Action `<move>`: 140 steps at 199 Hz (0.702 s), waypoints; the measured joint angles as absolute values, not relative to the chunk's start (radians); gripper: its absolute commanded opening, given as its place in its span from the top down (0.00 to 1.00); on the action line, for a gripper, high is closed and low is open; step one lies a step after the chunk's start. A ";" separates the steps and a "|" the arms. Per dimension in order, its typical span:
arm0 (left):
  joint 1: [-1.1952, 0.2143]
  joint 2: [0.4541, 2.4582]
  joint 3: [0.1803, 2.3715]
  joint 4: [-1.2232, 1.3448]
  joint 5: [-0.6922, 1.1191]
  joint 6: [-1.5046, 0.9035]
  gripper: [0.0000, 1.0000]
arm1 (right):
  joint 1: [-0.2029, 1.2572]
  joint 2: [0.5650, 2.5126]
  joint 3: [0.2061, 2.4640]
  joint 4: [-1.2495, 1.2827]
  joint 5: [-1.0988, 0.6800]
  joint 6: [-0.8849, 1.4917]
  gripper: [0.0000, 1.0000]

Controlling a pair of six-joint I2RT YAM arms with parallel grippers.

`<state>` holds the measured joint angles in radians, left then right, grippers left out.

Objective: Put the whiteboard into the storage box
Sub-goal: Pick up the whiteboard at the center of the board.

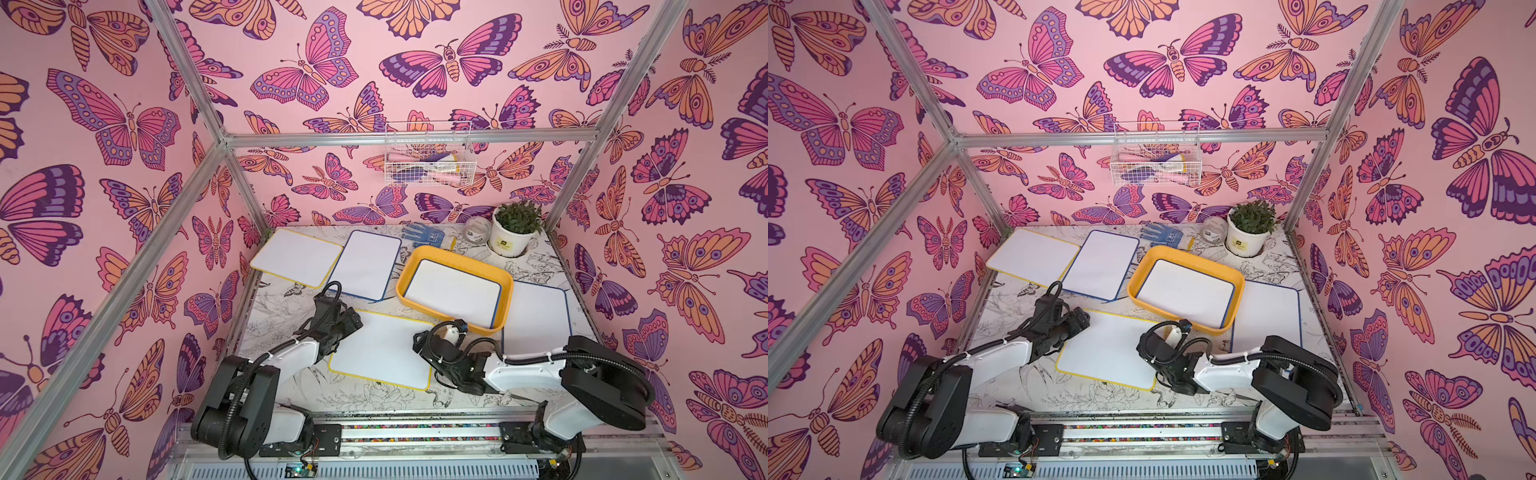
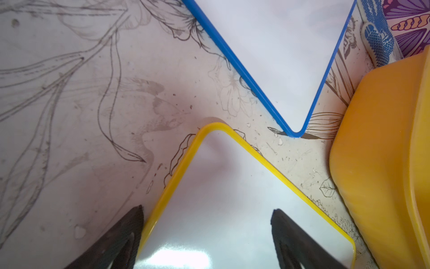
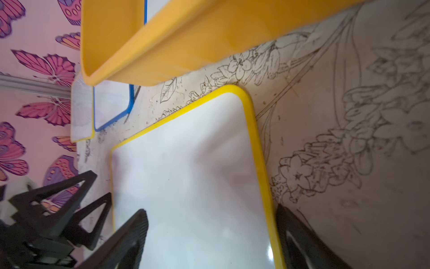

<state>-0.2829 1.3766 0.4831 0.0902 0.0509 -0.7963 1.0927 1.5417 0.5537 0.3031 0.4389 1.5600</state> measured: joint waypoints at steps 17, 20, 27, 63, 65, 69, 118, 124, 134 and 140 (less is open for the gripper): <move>-0.283 1.377 0.479 0.101 0.038 -0.796 0.12 | 1.092 1.537 0.523 0.366 0.439 1.605 0.13; -0.283 1.377 0.479 0.101 0.036 -0.796 0.12 | 1.092 1.537 0.517 0.379 0.438 1.614 0.13; -0.283 1.377 0.477 0.103 0.030 -0.794 0.12 | 1.092 1.537 0.507 0.403 0.435 1.629 0.14; -0.284 1.377 0.473 0.112 0.019 -0.794 0.12 | 1.095 1.555 0.461 0.557 0.345 1.733 0.16; -0.285 1.377 0.473 0.112 0.021 -0.794 0.12 | 1.097 1.559 0.460 0.568 0.335 1.739 0.16; -0.287 1.377 0.473 0.113 0.028 -0.794 0.12 | 1.101 1.564 0.458 0.584 0.318 1.750 0.16; -0.298 1.377 0.471 0.130 0.081 -0.799 0.12 | 1.121 1.542 0.407 0.657 0.249 1.742 0.20; -0.300 1.377 0.471 0.131 0.087 -0.801 0.12 | 1.121 1.532 0.403 0.653 0.251 1.730 0.20; -0.302 1.377 0.471 0.131 0.094 -0.802 0.12 | 1.121 1.509 0.400 0.645 0.258 1.711 0.22; -0.302 1.377 0.471 0.131 0.097 -0.804 0.12 | 1.121 1.493 0.400 0.638 0.264 1.698 0.23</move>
